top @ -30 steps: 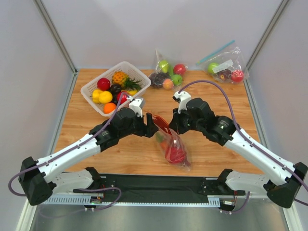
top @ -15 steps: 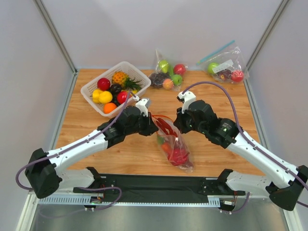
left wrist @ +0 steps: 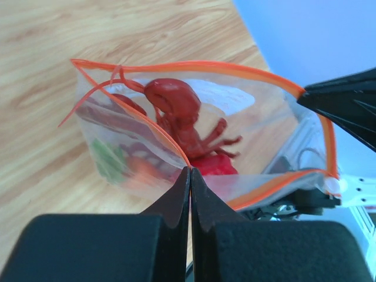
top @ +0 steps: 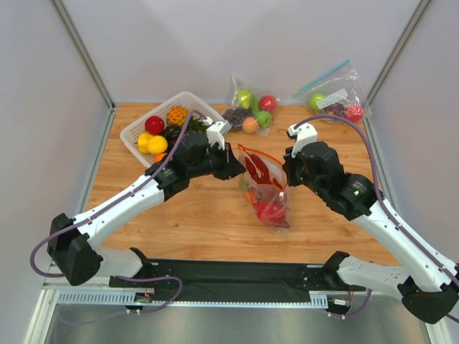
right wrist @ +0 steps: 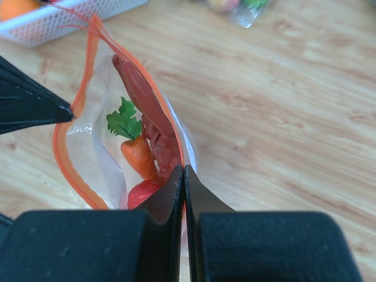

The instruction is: Open the zip-top bag and remove the fake food

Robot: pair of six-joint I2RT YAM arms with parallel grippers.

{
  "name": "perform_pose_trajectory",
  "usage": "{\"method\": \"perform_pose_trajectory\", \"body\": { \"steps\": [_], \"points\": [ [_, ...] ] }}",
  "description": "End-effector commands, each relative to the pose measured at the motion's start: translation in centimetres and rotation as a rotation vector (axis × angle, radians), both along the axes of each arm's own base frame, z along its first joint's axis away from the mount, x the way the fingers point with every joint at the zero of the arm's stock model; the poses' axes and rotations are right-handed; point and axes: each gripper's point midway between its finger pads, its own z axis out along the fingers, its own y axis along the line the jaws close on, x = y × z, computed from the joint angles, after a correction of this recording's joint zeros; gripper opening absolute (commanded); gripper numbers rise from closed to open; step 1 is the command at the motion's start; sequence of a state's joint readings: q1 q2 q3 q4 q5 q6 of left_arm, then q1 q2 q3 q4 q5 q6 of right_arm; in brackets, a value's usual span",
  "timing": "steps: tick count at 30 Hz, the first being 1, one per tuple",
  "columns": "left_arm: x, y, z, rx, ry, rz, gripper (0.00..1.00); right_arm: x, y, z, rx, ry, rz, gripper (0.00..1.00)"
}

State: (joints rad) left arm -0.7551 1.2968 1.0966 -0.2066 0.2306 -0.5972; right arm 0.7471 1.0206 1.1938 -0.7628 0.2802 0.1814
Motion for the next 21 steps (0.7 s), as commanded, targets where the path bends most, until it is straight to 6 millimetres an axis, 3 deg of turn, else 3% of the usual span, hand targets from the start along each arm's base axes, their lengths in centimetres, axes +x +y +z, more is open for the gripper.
{"method": "perform_pose_trajectory", "body": {
  "steps": [1,3,6,7,8,11,12,14,15,17,21],
  "points": [
    [-0.5,-2.4,4.3,-0.087,-0.099,-0.155,0.00,0.7,-2.5,5.7,0.019,-0.161,-0.076,0.00],
    [-0.2,-2.8,5.1,-0.096,-0.159,-0.183,0.00,0.7,-3.3,6.9,0.022,-0.191,-0.101,0.00],
    [0.1,-2.5,3.1,-0.036,-0.163,-0.192,0.00,0.7,-2.9,6.8,0.044,-0.199,-0.086,0.00],
    [0.4,-2.2,2.2,-0.017,-0.159,-0.169,0.00,0.7,-2.4,6.3,0.062,-0.189,-0.072,0.00],
    [0.2,-1.8,0.1,0.017,-0.131,-0.162,0.00,0.9,-1.9,4.4,0.063,-0.170,-0.069,0.00],
    [0.4,-0.3,-4.3,0.108,-0.066,-0.096,0.00,1.0,-0.6,1.5,0.122,-0.132,-0.058,0.00],
    [0.3,0.1,-5.4,0.130,-0.041,-0.083,0.00,0.8,-0.5,-1.0,0.112,-0.091,-0.060,0.00],
    [0.0,1.5,-8.3,0.198,0.012,-0.042,0.00,0.7,0.1,-1.9,0.170,-0.077,-0.064,0.00],
    [0.0,1.9,-8.9,0.216,0.024,-0.018,0.00,0.4,0.1,-3.3,0.169,-0.054,-0.067,0.00],
    [-0.5,3.2,-11.0,0.267,0.070,0.014,0.00,0.2,0.6,-3.7,0.206,-0.044,-0.059,0.00],
    [-0.8,5.1,-12.5,0.328,0.101,0.085,0.00,-0.4,1.2,-4.4,0.209,-0.025,-0.042,0.00]
  ]
}}
